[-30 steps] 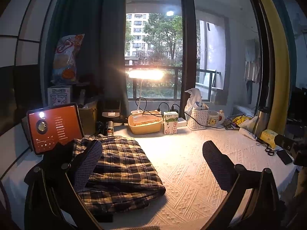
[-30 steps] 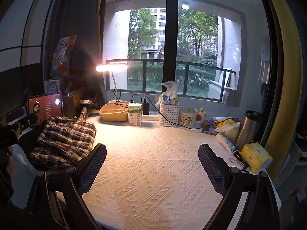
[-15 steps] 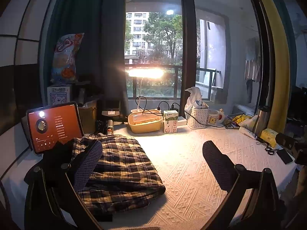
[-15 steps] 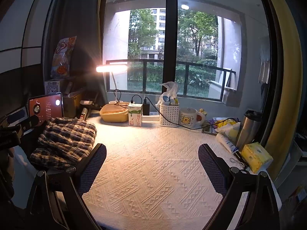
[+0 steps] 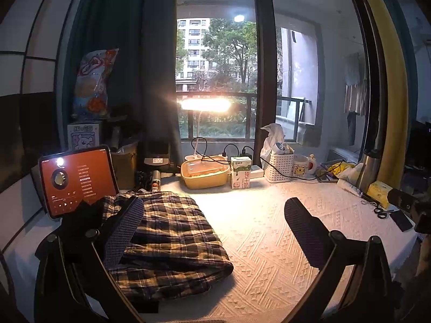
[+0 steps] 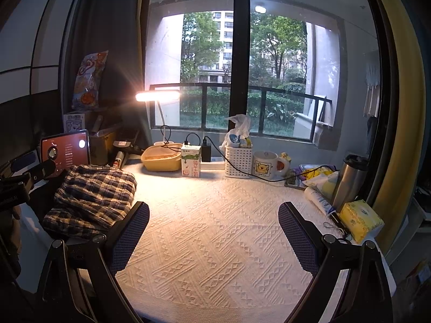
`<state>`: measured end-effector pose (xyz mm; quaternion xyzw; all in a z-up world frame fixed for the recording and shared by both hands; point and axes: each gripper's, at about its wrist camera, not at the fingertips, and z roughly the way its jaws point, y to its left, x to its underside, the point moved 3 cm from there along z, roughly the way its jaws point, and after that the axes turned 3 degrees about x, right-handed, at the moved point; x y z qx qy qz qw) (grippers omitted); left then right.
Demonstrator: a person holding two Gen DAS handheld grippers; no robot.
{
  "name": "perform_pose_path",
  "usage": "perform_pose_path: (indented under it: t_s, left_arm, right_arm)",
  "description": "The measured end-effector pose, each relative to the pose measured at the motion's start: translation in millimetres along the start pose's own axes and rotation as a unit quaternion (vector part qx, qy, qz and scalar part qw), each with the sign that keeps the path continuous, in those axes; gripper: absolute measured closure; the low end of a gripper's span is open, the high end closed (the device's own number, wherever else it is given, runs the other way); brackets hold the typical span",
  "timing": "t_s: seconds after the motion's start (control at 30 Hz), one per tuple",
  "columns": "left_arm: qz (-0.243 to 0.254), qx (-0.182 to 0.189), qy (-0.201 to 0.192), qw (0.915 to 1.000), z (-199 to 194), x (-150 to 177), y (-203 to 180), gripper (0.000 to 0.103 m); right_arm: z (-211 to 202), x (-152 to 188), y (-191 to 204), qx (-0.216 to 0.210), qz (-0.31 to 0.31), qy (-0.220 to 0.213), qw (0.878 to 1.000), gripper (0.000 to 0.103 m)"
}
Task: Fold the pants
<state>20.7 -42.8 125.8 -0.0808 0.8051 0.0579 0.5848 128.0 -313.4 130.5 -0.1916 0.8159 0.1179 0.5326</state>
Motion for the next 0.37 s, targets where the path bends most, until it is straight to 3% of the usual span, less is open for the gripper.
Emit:
perform_pose_path:
  t_s: [0.37]
  left_arm:
    - [0.004,0.003,-0.005,1.0,0.2,-1.8,-1.4,0.0]
  right_arm:
    - [2.9,0.9,-3.5,-0.001,0.003,0.003,1.0,0.006]
